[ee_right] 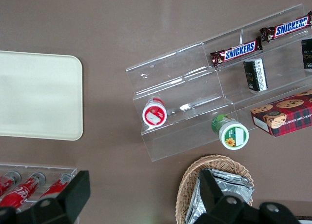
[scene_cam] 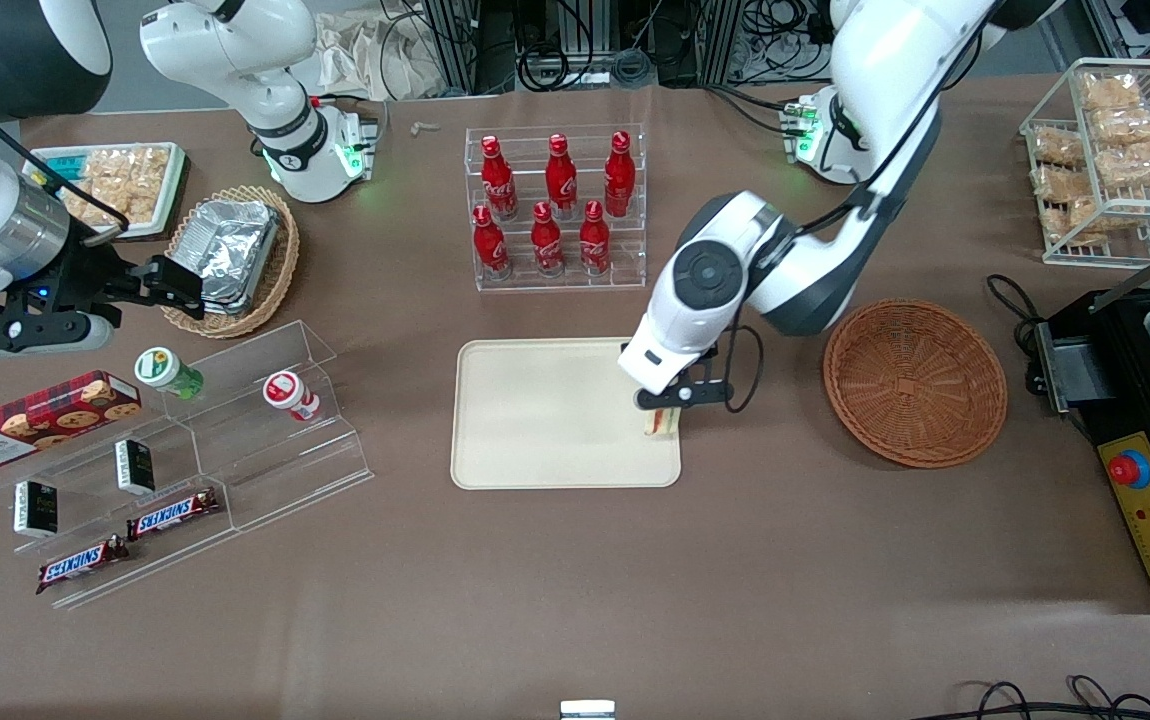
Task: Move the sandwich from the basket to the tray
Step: 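Lower the sandwich onto the tray and open the left gripper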
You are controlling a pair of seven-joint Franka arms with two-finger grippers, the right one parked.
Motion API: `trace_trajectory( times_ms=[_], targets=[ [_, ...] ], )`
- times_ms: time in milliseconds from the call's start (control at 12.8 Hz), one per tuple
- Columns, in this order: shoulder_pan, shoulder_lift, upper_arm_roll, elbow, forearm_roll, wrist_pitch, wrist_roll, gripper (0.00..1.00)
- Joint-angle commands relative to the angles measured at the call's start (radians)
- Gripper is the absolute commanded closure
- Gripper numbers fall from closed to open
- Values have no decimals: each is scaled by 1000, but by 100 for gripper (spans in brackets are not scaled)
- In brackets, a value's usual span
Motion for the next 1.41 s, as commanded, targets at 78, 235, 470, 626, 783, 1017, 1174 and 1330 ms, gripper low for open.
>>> trace_trajectory(
  times_ms=[78, 235, 470, 626, 783, 1017, 1174, 1330],
  targets=[
    [-30, 95, 7, 20, 106, 89, -81, 100],
    [-31, 126, 8, 23, 150, 123, -92, 100],
    [-31, 147, 10, 31, 157, 126, -92, 100],
    [-31, 155, 10, 32, 175, 129, -92, 61],
    [-30, 155, 10, 32, 183, 129, -90, 0],
    [-30, 150, 10, 40, 183, 129, -90, 0],
    [-31, 147, 10, 55, 183, 126, -90, 0],
    [-28, 136, 8, 75, 169, 117, -92, 0]
  ],
)
